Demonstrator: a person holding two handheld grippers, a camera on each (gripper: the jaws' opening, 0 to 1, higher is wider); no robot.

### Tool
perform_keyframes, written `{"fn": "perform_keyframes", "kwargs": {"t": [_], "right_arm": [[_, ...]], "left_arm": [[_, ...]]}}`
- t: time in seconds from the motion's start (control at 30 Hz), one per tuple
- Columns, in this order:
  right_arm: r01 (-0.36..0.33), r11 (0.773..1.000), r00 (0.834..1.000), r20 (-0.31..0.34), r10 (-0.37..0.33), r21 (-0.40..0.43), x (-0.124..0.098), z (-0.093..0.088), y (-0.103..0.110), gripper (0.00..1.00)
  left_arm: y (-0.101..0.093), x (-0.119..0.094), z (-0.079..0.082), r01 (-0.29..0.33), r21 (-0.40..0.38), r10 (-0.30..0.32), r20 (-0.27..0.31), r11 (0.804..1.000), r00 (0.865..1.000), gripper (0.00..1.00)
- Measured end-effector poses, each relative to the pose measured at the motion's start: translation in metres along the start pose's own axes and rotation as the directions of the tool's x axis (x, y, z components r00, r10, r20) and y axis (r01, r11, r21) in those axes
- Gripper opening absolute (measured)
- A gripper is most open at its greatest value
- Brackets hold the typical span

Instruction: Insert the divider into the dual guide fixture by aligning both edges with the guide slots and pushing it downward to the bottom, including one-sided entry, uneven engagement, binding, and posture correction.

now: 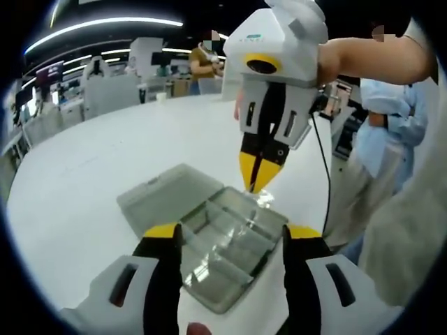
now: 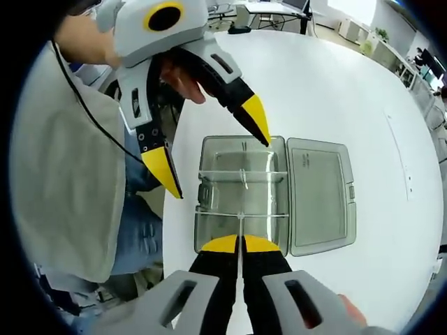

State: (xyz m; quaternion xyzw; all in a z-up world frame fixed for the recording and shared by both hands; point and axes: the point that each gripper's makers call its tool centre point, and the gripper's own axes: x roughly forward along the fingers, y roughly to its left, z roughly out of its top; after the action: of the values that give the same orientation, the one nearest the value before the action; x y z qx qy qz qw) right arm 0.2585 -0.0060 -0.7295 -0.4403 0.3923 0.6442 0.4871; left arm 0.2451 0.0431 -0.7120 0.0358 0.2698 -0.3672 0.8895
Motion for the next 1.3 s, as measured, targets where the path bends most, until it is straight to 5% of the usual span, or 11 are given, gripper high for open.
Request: {"fn": "perform_keyframes", "kwargs": {"t": [1.3], "right_arm": [[-0.015,0.998,0.992,-0.122,0.008,-0.057,0.009,-0.012,-0.001,0.00]], "left_arm": [[0.005,0.002,0.003,0.000,-0.008,0.000,0.007,1.000,1.000,0.55]]}}
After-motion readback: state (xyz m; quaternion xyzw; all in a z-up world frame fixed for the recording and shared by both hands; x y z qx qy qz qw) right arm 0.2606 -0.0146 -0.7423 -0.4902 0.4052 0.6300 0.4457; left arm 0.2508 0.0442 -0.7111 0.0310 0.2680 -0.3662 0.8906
